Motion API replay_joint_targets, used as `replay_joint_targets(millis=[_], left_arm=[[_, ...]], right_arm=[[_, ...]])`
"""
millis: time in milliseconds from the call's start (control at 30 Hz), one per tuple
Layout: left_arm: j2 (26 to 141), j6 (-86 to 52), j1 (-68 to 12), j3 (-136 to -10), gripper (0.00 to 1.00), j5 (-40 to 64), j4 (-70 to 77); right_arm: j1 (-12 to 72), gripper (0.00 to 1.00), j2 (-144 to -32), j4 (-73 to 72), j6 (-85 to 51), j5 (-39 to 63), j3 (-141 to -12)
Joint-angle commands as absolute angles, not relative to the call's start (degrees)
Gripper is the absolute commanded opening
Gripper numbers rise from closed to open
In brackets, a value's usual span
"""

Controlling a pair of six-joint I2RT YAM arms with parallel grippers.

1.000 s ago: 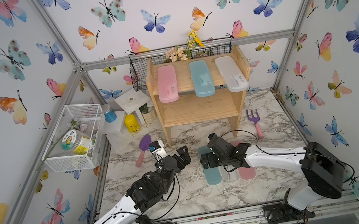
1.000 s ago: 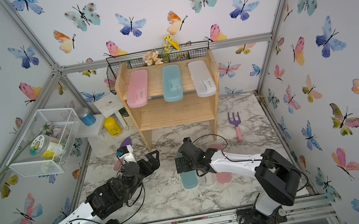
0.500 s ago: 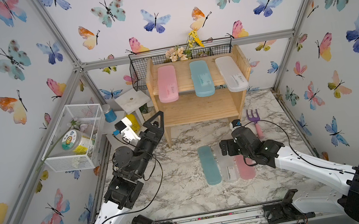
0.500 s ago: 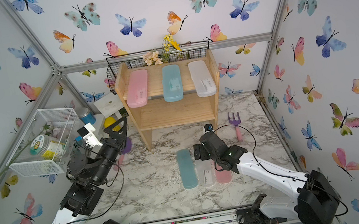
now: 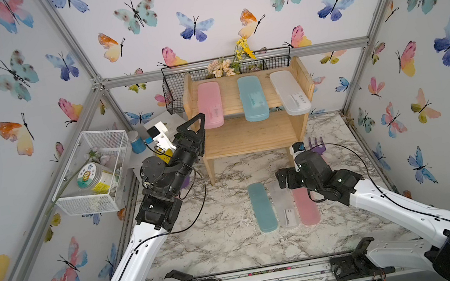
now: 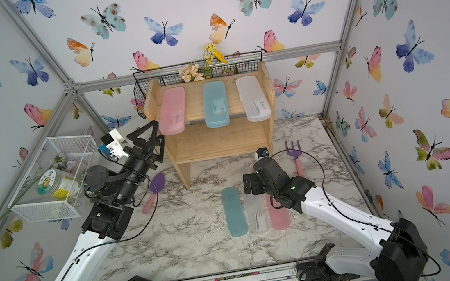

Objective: Remove the pencil cases from the shelf
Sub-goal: Pick up the pencil case from the shelf.

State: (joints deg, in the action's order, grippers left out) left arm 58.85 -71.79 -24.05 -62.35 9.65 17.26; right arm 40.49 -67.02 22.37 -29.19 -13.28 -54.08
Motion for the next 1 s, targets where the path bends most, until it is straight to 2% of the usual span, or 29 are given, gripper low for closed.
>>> replay_joint_targets(millis=[0,233,633,800,967], left_arm=[[59.8,-73.9,-23.1,-62.6,0.99,12.9,17.8],[61.1,-75.8,-22.8,-59.7,0.99,11.9,20.0],[64.9,-75.8,-22.1,-63.8,0.99,12.2,18.1],[65.2,-76.1,-22.1,-63.1,0.83,11.6,18.5],[65.6,-75.7,-21.9,-63.8,0.74,11.5,18.1]], right_arm=[[40.0,0.99,-65.1,25.5,-27.6,-13.6,-55.9],[39.7,0.99,-64.6,26.0,-27.4,-13.4,-56.0],[39.6,0.99,-66.1,25.7,-27.3,-12.0,-56.9],[39.5,0.99,-66.4,25.7,-27.3,-12.0,-56.7],[39.5,0.99,-66.7,25.0,-27.3,-11.6,-55.9]])
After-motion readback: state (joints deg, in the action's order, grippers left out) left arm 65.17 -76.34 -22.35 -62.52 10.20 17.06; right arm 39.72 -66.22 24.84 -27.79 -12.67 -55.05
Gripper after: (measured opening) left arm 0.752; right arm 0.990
